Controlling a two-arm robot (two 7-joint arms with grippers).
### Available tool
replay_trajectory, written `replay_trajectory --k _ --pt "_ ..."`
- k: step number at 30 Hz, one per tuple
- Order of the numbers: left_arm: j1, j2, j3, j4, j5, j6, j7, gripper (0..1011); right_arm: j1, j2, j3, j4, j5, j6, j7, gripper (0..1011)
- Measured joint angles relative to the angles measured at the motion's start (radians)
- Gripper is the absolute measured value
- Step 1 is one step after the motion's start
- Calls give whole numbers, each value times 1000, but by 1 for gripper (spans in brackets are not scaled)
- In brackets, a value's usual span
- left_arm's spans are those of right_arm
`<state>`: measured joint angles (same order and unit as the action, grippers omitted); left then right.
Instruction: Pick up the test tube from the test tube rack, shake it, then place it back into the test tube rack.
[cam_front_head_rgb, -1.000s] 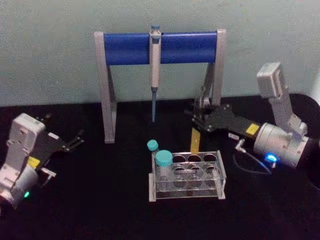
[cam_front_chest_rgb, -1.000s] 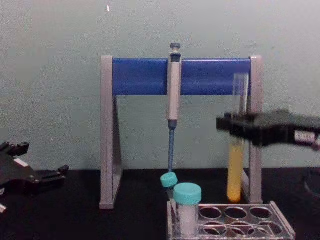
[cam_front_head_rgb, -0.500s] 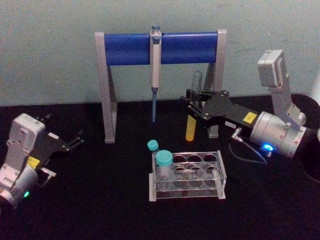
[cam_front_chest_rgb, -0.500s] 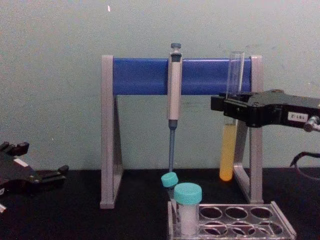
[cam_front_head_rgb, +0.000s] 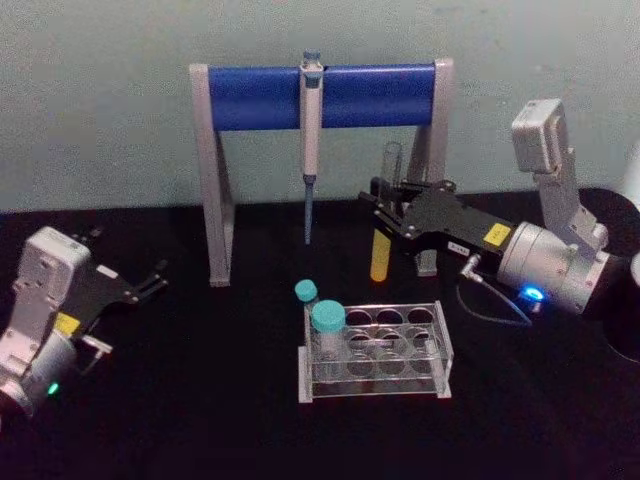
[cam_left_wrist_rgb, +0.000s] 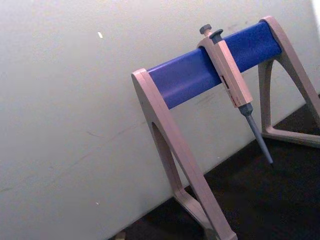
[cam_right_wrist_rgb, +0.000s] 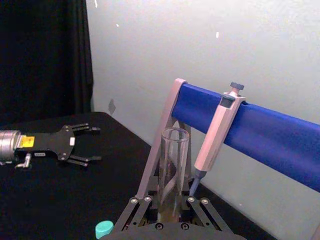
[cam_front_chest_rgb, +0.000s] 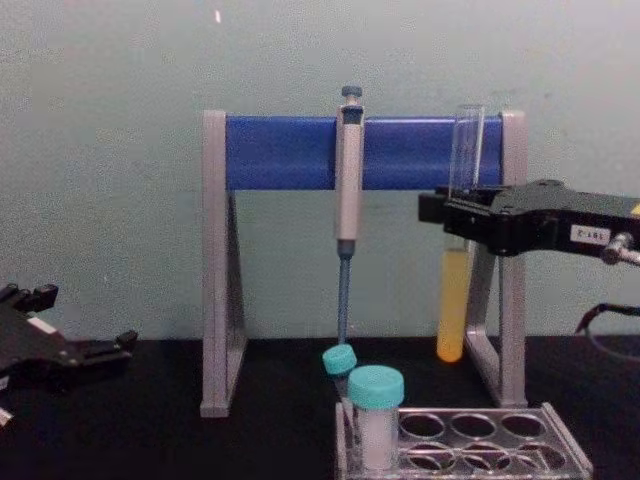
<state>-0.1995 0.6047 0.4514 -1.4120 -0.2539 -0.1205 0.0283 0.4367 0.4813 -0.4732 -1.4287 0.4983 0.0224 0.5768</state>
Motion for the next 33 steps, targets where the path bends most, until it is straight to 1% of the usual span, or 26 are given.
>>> replay_trajectory --k 13,22,24,28,29,33 --pt "0 0 0 0 0 0 0 1010 -1 -3 -7 7 -21 7 -5 232" --pt "0 0 0 0 0 0 0 1009 -1 -5 -7 11 -25 8 -4 232" --pt "0 0 0 0 0 0 0 1010 -2 -4 -5 11 -26 8 -7 232" --pt "0 0 0 0 0 0 0 1010 -23 12 14 -15 -34 15 -34 232" --pt "0 0 0 0 0 0 0 1009 -23 12 14 -15 -34 15 -34 232" --pt "0 0 0 0 0 0 0 1010 -56 33 35 -53 -36 29 -58 232"
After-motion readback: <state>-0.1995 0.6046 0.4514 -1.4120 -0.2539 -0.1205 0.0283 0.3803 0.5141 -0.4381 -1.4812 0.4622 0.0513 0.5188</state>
